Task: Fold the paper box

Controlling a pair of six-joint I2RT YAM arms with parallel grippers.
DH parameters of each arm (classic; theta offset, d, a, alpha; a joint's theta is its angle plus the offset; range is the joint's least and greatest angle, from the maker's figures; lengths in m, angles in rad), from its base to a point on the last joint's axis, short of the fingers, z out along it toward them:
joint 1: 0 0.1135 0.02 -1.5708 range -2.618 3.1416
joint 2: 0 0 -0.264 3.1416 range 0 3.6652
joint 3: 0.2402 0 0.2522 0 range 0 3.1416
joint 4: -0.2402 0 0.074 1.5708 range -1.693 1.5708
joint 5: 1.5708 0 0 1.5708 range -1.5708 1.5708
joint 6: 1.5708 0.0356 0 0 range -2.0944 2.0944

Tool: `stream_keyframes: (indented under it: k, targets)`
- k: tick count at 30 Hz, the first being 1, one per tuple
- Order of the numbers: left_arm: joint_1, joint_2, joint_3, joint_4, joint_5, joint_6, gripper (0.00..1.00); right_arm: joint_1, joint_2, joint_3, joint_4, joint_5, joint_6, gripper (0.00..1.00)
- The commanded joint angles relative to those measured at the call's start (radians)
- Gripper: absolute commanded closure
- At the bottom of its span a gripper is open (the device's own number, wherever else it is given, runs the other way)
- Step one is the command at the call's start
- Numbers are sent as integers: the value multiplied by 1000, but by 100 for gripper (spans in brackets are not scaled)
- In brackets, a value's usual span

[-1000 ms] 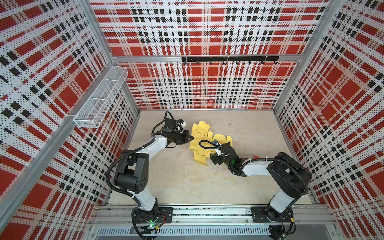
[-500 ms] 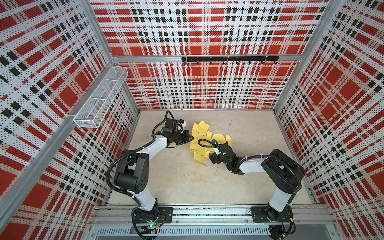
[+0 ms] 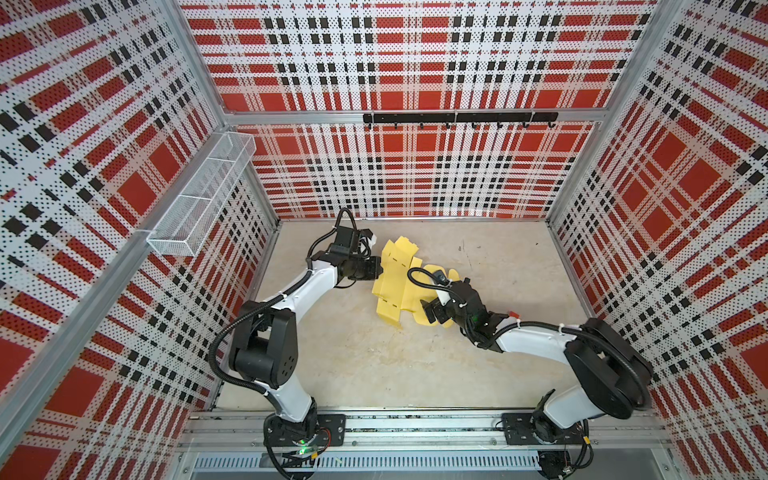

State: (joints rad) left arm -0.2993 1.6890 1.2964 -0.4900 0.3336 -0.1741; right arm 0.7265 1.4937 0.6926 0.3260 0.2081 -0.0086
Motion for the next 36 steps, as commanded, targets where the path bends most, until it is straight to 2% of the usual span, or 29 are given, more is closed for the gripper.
stream_keyframes:
  k: [1,5,8,12,16,19,23,27,30,36]
  targets:
    - [-42,-10,64,-84,-132,170,100,-23,-67,12,-64,-41,123,3]
    - [-103,33,178,-167,-243,369,100,-65,-114,112,-232,-81,299,5]
    - [-161,50,196,-155,-335,564,100,-107,-135,170,-325,-130,414,7]
    - [-264,61,159,-30,-501,814,100,-213,-153,229,-466,-224,634,13]
    - [-325,64,89,129,-561,1006,100,-307,-186,194,-485,-335,825,16]
    - [-354,66,74,211,-605,1087,100,-364,-226,165,-467,-413,963,19]
    - [-377,47,11,368,-598,1204,100,-384,-260,175,-461,-459,1055,21]
    - [-409,34,-110,596,-604,1349,100,-391,-246,207,-453,-518,1167,23]
    - [-424,37,-183,722,-592,1395,100,-391,-220,207,-395,-575,1226,23]
    - [-436,66,-249,880,-620,1422,100,-389,-188,168,-319,-594,1321,27]
